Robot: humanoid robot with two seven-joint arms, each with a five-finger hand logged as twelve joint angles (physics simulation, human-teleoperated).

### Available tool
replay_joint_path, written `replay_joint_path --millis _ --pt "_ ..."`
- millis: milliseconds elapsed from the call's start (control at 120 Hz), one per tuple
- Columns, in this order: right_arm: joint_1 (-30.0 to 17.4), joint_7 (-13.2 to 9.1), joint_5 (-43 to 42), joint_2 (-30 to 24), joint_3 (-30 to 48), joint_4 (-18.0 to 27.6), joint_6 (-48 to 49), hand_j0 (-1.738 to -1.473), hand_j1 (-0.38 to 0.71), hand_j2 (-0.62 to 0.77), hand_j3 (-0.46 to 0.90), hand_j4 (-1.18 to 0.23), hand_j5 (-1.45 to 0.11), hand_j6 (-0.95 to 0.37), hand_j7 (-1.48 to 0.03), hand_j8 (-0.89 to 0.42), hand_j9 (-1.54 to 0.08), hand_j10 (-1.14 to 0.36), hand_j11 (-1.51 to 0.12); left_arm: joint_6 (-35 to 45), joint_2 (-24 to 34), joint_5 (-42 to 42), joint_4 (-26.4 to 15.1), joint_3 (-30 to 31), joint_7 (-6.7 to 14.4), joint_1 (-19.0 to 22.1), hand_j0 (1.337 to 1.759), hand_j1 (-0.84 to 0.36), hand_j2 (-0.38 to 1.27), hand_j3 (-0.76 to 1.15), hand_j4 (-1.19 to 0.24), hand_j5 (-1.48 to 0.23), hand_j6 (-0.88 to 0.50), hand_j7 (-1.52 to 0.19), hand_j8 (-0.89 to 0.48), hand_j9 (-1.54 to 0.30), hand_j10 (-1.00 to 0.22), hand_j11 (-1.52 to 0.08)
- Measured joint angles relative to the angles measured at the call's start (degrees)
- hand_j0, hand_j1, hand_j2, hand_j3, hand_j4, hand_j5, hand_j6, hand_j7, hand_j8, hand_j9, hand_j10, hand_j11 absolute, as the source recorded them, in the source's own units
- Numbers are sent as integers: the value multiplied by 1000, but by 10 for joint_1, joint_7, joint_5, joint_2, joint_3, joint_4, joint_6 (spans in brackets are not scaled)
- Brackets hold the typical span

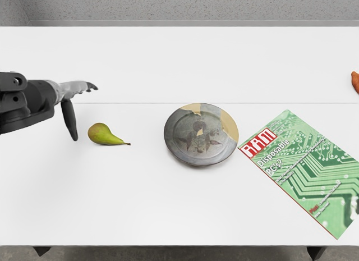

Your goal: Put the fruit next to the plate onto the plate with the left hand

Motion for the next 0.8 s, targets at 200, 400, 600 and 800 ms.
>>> replay_joint_path --millis 200,400,600,800 --pt "0 0 0 0 0 0 0 -1658 -329 -4 0 -16 -22 -16 -22 -16 -22 -16 -22 37 -52 1 -11 55 -1 -11 1658 181 30 0 -144 -184 -145 -183 -144 -183 -143 -183" --pt "0 0 0 0 0 0 0 -1658 -329 -4 0 -16 -22 -16 -22 -16 -22 -16 -22 88 -83 1 -11 81 -1 -7 1658 97 44 0 -213 -274 -213 -274 -213 -274 -212 -274" --pt "0 0 0 0 0 0 0 -1658 -329 -4 0 -16 -22 -16 -22 -16 -22 -16 -22 123 -110 1 -9 100 0 -3 1658 -3 60 0 -296 -383 -297 -383 -296 -383 -296 -383" --pt "0 0 0 0 0 0 0 -1658 -329 -4 0 -16 -22 -16 -22 -16 -22 -16 -22 128 -123 2 -9 104 0 5 1658 -105 77 0 -380 -493 -381 -493 -381 -493 -380 -493"
